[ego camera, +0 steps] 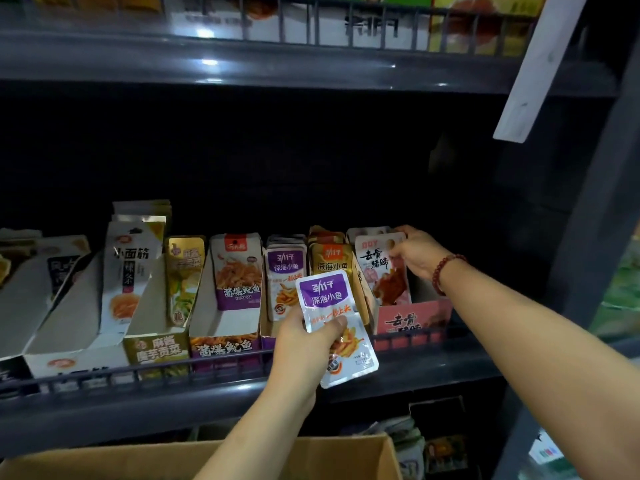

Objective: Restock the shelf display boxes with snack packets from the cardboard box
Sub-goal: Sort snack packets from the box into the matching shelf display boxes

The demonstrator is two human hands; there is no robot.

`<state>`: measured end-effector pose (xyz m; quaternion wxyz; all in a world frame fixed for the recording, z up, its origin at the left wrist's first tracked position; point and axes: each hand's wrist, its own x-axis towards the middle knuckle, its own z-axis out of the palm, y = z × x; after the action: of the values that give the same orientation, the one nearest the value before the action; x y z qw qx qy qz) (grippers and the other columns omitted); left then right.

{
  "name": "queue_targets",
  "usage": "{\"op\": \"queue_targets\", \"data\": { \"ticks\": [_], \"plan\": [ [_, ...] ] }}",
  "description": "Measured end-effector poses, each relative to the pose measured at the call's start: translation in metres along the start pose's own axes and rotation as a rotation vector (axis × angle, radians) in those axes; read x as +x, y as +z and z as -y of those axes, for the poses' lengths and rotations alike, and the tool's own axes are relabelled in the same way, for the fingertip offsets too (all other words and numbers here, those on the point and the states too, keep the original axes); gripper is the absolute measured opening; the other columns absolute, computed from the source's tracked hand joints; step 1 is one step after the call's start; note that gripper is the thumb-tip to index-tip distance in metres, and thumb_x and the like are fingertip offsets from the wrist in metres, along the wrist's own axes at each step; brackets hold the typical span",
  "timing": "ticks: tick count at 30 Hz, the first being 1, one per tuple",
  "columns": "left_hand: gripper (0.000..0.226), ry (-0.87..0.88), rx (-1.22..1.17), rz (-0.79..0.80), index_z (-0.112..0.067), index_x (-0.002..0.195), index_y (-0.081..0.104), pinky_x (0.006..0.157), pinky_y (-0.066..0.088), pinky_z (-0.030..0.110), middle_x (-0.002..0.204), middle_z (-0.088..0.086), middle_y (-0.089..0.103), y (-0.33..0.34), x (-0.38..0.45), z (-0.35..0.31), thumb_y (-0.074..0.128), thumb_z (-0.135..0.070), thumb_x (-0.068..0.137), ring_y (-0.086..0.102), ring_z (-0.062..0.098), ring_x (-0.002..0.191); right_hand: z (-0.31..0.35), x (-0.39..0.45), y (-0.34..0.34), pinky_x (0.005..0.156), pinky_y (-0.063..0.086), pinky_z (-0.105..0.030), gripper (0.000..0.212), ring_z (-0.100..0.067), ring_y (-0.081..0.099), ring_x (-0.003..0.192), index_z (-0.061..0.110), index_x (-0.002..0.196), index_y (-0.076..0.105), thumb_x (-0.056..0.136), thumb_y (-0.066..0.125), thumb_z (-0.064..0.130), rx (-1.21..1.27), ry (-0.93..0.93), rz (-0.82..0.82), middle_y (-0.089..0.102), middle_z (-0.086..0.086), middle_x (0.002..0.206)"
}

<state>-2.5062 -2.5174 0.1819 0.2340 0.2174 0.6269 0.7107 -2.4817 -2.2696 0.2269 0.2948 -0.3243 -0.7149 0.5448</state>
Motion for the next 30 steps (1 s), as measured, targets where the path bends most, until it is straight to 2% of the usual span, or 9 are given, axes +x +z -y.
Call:
{"op": "queue_targets", "data": {
  "ticks": [4,6,8,11,15,19,22,26,30],
  "plan": [
    [0.020,-0.012,-0.017,0.027,-0.018,0.099,0.062,0.074,0.057,0.034,0.093,0.001,0.074,0.003,0.000,0.001,0.069,-0.005,0.086,0.072,0.021,0.086,-0.011,0.008,0.005,0.081,0.055,-0.039,0.042,-0.032,0.060,0.105,0.006,0.123,0.050,0.085,0.054,-0.011,-0.031,-0.037,-0.096,0.059,-0.012,0.104],
    [0.021,-0.017,-0.018,0.042,-0.018,0.100,0.062,0.073,0.057,0.033,0.093,0.001,0.074,0.003,0.000,0.001,0.069,-0.005,0.086,0.072,0.021,0.085,-0.014,0.006,0.007,0.090,0.052,-0.043,0.036,-0.032,0.059,0.109,0.010,0.124,0.049,0.089,0.055,0.000,-0.203,-0.059,-0.140,0.059,-0.013,0.112],
    [0.020,-0.021,-0.023,0.048,-0.018,0.099,0.062,0.073,0.057,0.034,0.093,0.002,0.075,0.003,-0.001,0.002,0.069,-0.004,0.086,0.072,0.021,0.086,-0.015,0.003,0.011,0.091,0.049,-0.037,0.038,-0.030,0.057,0.112,0.008,0.133,0.040,0.096,0.050,0.013,-0.400,-0.076,-0.168,0.057,-0.013,0.120],
    [0.019,-0.026,-0.022,0.043,-0.016,0.099,0.062,0.074,0.058,0.035,0.094,0.004,0.075,0.004,-0.001,0.003,0.070,-0.004,0.085,0.072,0.023,0.085,-0.015,0.003,0.015,0.088,0.045,-0.034,0.048,-0.031,0.055,0.113,0.005,0.142,0.024,0.102,0.040,0.025,-0.422,-0.017,-0.201,0.053,-0.016,0.125],
    [0.018,-0.050,-0.044,0.065,-0.015,0.098,0.063,0.066,0.056,0.030,0.091,0.003,0.075,0.005,-0.003,0.004,0.069,-0.003,0.086,0.073,0.021,0.081,-0.022,0.007,0.011,0.089,0.051,-0.038,0.044,-0.026,0.060,0.103,0.006,0.138,0.034,0.099,0.047,0.022,-0.230,0.032,-0.238,0.057,-0.013,0.124],
    [0.018,-0.057,-0.053,0.075,-0.015,0.097,0.063,0.068,0.056,0.032,0.091,0.004,0.076,0.004,-0.003,0.005,0.069,-0.003,0.086,0.073,0.022,0.082,-0.026,0.007,0.009,0.087,0.052,-0.038,0.037,-0.027,0.062,0.102,0.007,0.132,0.044,0.098,0.049,0.021,-0.230,-0.016,-0.254,0.060,-0.014,0.121],
    [0.018,-0.060,-0.061,0.077,-0.015,0.096,0.063,0.067,0.057,0.032,0.090,0.004,0.076,0.004,-0.003,0.005,0.068,-0.002,0.086,0.073,0.022,0.081,-0.025,0.004,0.017,0.089,0.047,-0.033,0.045,-0.028,0.057,0.113,0.008,0.139,0.038,0.100,0.043,0.031,-0.398,-0.021,-0.180,0.054,-0.015,0.130],
    [0.018,-0.057,-0.063,0.069,-0.014,0.095,0.064,0.071,0.057,0.035,0.089,0.005,0.076,0.003,-0.002,0.005,0.069,0.000,0.085,0.073,0.024,0.082,-0.027,0.009,0.019,0.106,0.040,-0.038,0.063,-0.030,0.043,0.128,0.007,0.145,0.023,0.093,0.055,0.024,-0.445,0.034,-0.170,0.036,-0.018,0.144],
    [0.017,-0.059,-0.068,0.065,-0.015,0.098,0.063,0.068,0.057,0.032,0.092,0.005,0.075,0.000,-0.003,0.004,0.068,-0.002,0.086,0.073,0.023,0.082,-0.029,0.012,0.011,0.092,0.048,-0.032,0.067,-0.023,0.053,0.116,0.004,0.141,0.031,0.083,0.063,0.015,-0.420,0.053,-0.080,0.050,-0.012,0.132]
  ]
}}
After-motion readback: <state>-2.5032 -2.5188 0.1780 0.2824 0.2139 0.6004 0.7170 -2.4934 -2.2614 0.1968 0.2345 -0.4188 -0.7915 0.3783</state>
